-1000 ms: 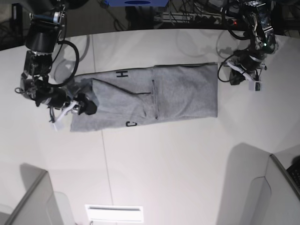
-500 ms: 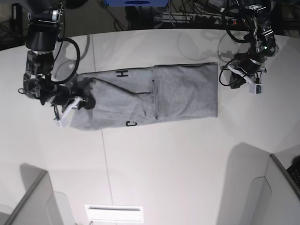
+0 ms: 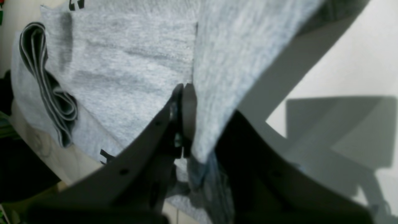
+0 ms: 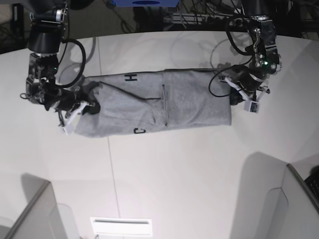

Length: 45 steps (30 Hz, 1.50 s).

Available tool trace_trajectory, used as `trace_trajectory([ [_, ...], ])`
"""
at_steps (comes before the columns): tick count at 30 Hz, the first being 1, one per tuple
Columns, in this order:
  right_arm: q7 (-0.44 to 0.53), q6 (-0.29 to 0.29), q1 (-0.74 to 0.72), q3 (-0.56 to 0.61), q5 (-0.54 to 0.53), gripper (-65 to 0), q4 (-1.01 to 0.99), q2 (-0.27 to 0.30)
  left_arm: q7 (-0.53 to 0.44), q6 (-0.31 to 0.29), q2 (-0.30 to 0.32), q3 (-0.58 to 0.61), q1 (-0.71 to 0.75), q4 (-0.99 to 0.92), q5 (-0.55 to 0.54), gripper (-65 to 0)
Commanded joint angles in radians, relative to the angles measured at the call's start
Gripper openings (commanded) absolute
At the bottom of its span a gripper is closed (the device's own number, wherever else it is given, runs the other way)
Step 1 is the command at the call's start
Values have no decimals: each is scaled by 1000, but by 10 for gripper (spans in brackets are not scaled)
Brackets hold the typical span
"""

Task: Fold the T-shirt properly
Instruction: 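Grasp the other strip end with the right gripper and fold it toward the left gripper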

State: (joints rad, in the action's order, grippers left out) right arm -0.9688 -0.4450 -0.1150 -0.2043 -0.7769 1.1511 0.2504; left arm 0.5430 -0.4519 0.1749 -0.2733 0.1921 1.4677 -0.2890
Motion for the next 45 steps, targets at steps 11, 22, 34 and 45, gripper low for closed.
trace_trajectory([
  [11, -100, 93, 51, 6, 58, -650, 306, -7, 73, 3, 2, 93, -42, 1, 35, -650],
  [22, -103, 200, 51, 165, 52, -650, 545, -30, 73, 3, 7, 90, -46, 3, 40, -650],
  [34, -112, 308, 56, 293, 52, -650, 653, -147, 75, 3, 22, 82, 0, 89, 41, -650],
  [45, -183, 308, 56, 368, 55, -650, 726, -268, 75, 3, 54, 82, 22, 81, 41, -650],
])
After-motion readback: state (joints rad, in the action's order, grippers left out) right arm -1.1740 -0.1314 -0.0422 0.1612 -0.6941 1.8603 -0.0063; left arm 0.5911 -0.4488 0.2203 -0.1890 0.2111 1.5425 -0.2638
